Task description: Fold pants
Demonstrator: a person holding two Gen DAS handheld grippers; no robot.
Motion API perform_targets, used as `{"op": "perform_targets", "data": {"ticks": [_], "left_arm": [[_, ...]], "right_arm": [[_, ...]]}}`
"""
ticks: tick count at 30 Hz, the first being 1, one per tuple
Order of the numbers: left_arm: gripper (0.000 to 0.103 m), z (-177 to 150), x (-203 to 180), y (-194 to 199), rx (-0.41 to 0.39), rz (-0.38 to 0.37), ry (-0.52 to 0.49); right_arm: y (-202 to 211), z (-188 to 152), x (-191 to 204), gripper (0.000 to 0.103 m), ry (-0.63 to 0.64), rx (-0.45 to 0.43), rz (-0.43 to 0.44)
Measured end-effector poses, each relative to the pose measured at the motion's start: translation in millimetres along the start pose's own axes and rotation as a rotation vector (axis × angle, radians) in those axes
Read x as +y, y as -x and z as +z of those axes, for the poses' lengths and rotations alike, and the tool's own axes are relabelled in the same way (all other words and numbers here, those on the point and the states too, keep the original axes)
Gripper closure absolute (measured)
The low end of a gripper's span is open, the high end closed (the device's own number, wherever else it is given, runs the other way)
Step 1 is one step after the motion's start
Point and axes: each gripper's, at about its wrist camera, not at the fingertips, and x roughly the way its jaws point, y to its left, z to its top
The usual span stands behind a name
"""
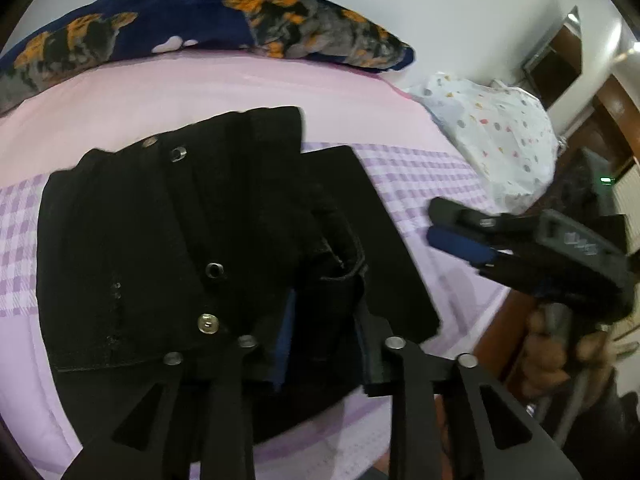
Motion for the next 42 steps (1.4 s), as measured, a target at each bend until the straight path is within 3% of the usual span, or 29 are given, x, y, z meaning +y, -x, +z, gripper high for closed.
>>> {"op": "perform_targets", "data": {"ticks": [3,5,7,8,13,19,24,29,33,36,39,42], "left_arm": [[0.068,-3,0,19,-0.004,-0.105,0.011],[0.065,-4,0,37,-0.049,-0.103,0.006],[0.056,-7,9,52,-0.092,-0.077,0.007],[0.054,-8,17,59,-0.115,-0.025,0.009],[0.053,-12,63,61,-0.111,0.114,0.100],[0.053,-29,84,42,-0.052,0.124,0.148],[0.053,-39,75,26,-0.027,0.139,0.101],[0.053,-37,72,23,-0.032,0.144,0.090],[0.051,-38,77,23,-0.038,0.125,0.110],[0.051,-38,79,24,-0.039,0.119,0.117],[0.051,-35,88,35,-0.059,0.037,0.189],[0.051,-28,89,54,-0.122,0.013,0.200]], "right_arm": [[-11,1,2,0.058,0.022,0.041,0.032],[-21,1,5,0.058,0.042,0.093,0.070],[-33,4,8,0.058,0.070,0.136,0.080],[-38,5,9,0.058,0.079,0.154,0.080],[-68,16,6,0.058,0.109,0.258,0.114],[-96,30,-7,0.058,0.107,0.367,0.152],[-115,43,-11,0.059,0.146,0.407,0.191],[-128,39,0,0.059,0.224,0.420,0.255],[-141,27,9,0.078,0.243,0.446,0.274],[-133,20,12,0.089,0.182,0.393,0.253],[-107,14,26,0.092,0.151,0.312,0.253],[-81,10,43,0.092,0.142,0.252,0.249]]}}
